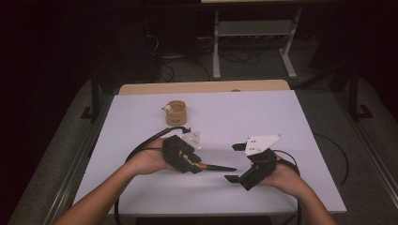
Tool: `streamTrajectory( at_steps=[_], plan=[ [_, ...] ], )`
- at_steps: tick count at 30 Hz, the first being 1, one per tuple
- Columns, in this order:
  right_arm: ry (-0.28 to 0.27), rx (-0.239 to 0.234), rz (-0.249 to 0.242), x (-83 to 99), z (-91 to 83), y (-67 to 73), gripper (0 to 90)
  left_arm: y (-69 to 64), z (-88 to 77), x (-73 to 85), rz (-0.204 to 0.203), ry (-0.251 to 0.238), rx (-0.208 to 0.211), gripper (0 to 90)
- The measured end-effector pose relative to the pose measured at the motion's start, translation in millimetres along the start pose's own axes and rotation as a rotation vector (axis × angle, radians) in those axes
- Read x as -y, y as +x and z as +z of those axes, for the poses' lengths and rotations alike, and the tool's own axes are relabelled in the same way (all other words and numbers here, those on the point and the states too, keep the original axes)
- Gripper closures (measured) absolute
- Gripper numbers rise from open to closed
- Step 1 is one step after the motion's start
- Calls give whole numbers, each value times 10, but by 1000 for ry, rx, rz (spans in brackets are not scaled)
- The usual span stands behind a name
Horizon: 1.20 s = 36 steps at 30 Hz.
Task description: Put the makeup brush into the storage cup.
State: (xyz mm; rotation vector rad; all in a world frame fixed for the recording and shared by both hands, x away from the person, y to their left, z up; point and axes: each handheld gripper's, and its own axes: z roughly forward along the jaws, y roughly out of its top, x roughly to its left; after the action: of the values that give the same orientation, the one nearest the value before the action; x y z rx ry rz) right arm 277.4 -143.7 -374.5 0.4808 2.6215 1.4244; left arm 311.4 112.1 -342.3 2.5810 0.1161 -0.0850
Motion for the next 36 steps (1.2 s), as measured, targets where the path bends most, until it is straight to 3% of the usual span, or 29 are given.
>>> streamTrajectory(
  at_steps=[2, 4, 10, 21, 22, 25, 32, 36],
  plan=[
    [7, -5, -6, -6, 16, -2, 1, -3, -2, -8, 6, -4, 0, 629],
    [32, -43, -23, -34, 66, -5, 70, -26, -3, -29, 20, -5, 4, 629],
    [83, -86, -54, -89, 166, 20, 159, -46, 29, -46, 13, -4, 12, 629],
    [165, -111, -142, -152, 360, 50, 368, -57, 46, -49, 14, -11, 20, 629],
    [176, -107, -174, -157, 371, 34, 386, -58, 51, -49, 15, -12, 21, 629],
    [175, -112, -177, -173, 391, 52, 419, -57, 56, -52, 14, -9, 23, 629],
    [211, -111, -244, -215, 497, 81, 506, -63, 65, -62, 22, -4, 24, 629],
    [230, -111, -244, -221, 535, 89, 544, -64, 78, -72, 24, 6, 28, 629]
  ],
)
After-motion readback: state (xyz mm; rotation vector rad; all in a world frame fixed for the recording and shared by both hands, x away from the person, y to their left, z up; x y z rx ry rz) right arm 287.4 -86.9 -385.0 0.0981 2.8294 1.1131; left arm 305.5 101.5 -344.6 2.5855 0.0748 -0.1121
